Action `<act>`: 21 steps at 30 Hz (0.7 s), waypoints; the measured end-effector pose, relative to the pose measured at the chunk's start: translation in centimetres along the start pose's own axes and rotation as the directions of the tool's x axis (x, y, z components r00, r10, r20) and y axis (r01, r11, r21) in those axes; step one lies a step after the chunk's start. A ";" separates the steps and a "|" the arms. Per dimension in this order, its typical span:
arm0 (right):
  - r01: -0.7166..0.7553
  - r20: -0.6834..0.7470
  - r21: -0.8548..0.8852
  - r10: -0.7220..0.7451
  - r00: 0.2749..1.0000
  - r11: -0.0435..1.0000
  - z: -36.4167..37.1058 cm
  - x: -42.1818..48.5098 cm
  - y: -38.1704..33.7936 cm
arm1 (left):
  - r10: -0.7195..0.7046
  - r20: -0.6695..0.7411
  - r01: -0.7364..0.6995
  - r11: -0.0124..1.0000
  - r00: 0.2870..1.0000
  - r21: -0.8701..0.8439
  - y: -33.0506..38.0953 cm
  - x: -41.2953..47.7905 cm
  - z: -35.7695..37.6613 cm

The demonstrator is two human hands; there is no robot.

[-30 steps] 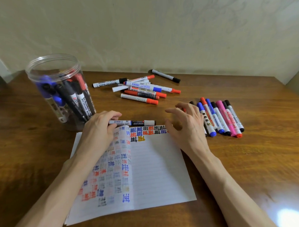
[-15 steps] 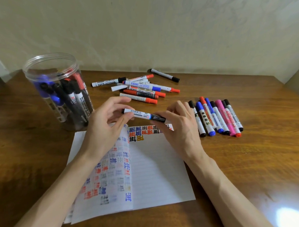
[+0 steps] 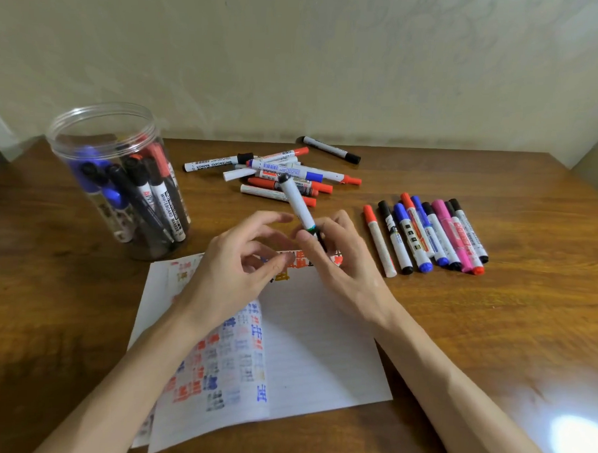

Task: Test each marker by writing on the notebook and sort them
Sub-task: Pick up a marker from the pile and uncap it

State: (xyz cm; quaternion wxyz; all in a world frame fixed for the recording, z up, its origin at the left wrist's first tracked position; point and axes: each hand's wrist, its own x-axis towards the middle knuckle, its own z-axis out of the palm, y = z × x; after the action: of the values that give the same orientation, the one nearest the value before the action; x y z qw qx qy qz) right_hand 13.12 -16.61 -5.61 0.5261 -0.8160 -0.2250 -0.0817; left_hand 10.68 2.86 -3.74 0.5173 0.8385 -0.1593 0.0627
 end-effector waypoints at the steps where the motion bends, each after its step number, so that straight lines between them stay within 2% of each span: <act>1: 0.003 -0.002 0.008 -0.003 1.000 1.000 -0.1 0.1 0.0 | -0.001 0.001 0.001 1.000 1.000 0.006 0.0 0.0 0.0; 6: -0.105 0.008 0.353 0.110 0.994 0.930 -0.4 -0.1 -0.5 | 0.032 0.037 -0.035 0.994 0.999 0.100 -0.1 -0.2 0.1; 11: -0.099 -0.022 0.357 0.114 0.993 0.929 -0.4 0.0 -0.2 | 0.044 0.016 -0.046 0.988 0.999 0.150 -0.4 -0.1 0.1; 15: -0.088 -0.020 0.321 0.100 0.995 0.943 -0.4 0.0 -0.7 | 0.055 0.069 -0.068 0.977 0.996 0.204 -0.4 0.0 0.5; 17: -0.106 -0.099 0.359 0.151 0.984 0.927 -1.8 0.1 -0.6 | 0.040 0.091 -0.056 0.982 0.995 0.181 -0.6 0.1 -0.5; 19: -0.126 -0.253 0.382 0.235 0.939 0.915 -4.2 0.4 0.1 | -0.002 0.044 -0.005 0.988 0.999 0.155 -1.2 0.3 -2.0; 21: -0.173 -0.313 0.385 0.305 0.900 0.906 -5.5 0.2 0.9 | -0.040 -0.004 0.040 0.986 0.999 0.160 -1.8 0.8 -2.8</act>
State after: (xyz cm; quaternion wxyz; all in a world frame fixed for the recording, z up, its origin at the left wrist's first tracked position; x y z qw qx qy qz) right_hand 14.23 -21.80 -3.87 0.7005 -0.7019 -0.0304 -0.1249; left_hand 12.16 5.92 -3.80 0.4497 0.8803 -0.1367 0.0652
